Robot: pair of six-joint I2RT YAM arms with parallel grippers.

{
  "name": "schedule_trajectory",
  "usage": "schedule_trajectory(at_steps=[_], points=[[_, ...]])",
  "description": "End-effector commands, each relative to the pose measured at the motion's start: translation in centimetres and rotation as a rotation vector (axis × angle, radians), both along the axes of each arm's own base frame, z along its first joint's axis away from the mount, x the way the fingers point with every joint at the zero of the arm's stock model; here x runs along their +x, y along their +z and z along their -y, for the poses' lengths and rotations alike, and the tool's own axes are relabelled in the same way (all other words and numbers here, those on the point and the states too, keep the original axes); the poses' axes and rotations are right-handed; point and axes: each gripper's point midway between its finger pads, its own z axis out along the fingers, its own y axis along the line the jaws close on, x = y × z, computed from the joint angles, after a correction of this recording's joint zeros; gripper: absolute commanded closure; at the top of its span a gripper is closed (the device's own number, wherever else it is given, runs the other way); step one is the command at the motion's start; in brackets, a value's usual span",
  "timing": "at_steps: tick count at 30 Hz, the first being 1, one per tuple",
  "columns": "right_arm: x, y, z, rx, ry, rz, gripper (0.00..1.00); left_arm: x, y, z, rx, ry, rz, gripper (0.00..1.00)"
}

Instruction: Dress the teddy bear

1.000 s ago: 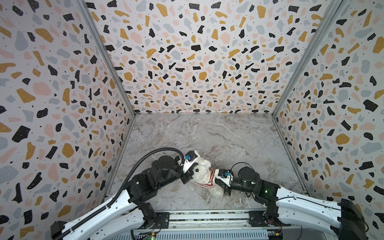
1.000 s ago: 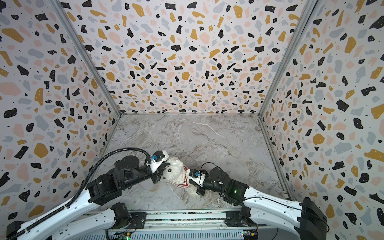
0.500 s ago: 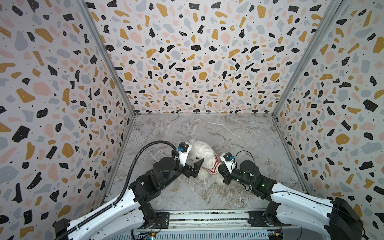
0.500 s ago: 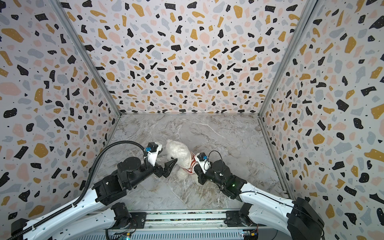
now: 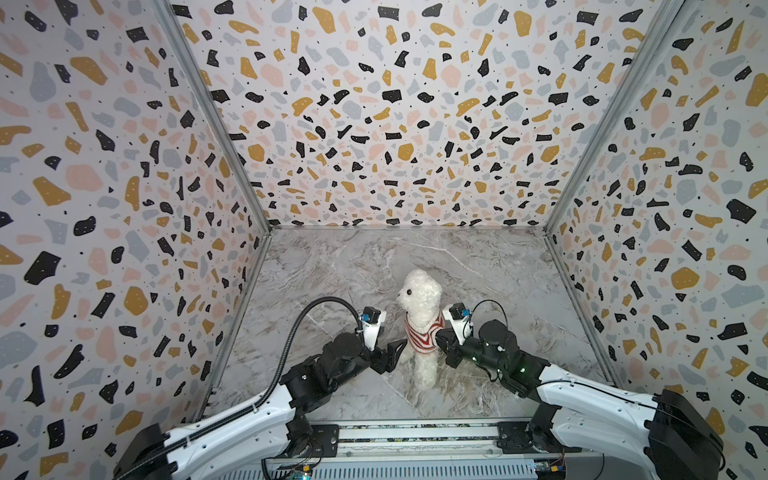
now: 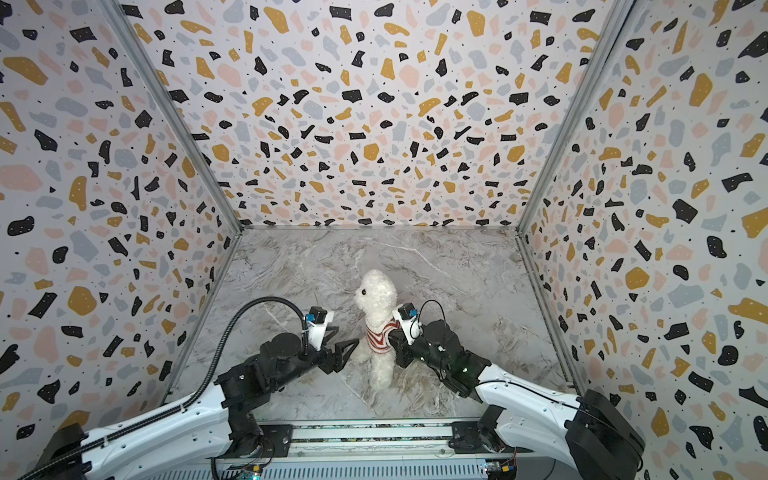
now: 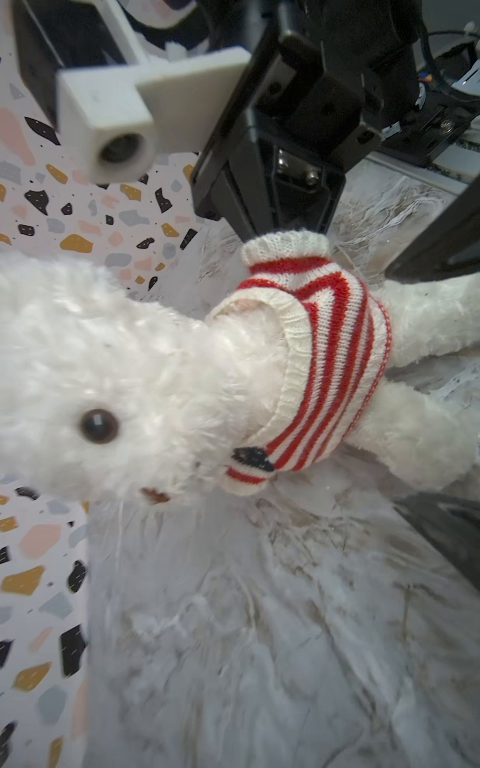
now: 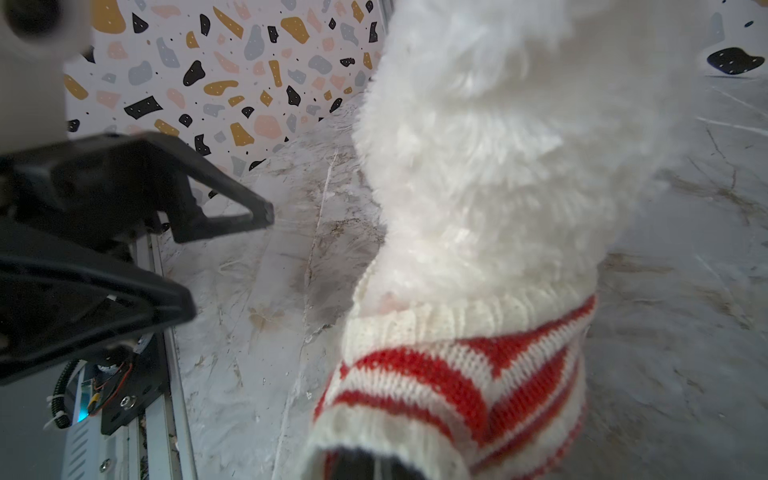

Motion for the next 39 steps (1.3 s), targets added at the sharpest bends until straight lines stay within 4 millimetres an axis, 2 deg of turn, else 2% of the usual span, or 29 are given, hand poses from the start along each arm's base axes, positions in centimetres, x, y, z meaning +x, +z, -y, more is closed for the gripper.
schedule_trajectory(at_steps=[1,5,7,14,17,23,31,39], points=[[0.2,1.3,-0.2,0.058,-0.002,0.011,1.00,-0.3,2.4,2.5,-0.170,-0.063,0.032,0.26],[0.3,1.1,0.0,0.064,-0.017,-0.001,1.00,-0.5,1.7,4.1,-0.208,-0.103,0.020,0.26],[0.3,1.0,0.1,0.068,-0.023,-0.008,1.00,-0.6,0.7,4.9,-0.186,-0.115,0.009,0.25],[0.3,1.0,0.1,0.085,-0.030,-0.024,1.00,-0.5,-1.4,6.6,-0.152,-0.137,-0.007,0.26],[0.2,1.2,0.3,0.098,-0.035,-0.025,1.00,-0.3,-2.1,7.1,-0.155,-0.136,-0.018,0.35],[0.0,1.7,0.4,0.106,-0.033,-0.036,1.00,-0.2,-2.7,8.1,-0.149,-0.135,-0.027,0.66],[-0.2,1.2,0.5,0.105,-0.034,-0.058,1.00,0.5,-3.1,6.9,-0.149,-0.061,-0.014,0.99],[-0.4,1.0,0.8,0.077,-0.031,-0.058,1.00,1.5,-3.3,4.7,-0.119,0.029,0.004,1.00]])
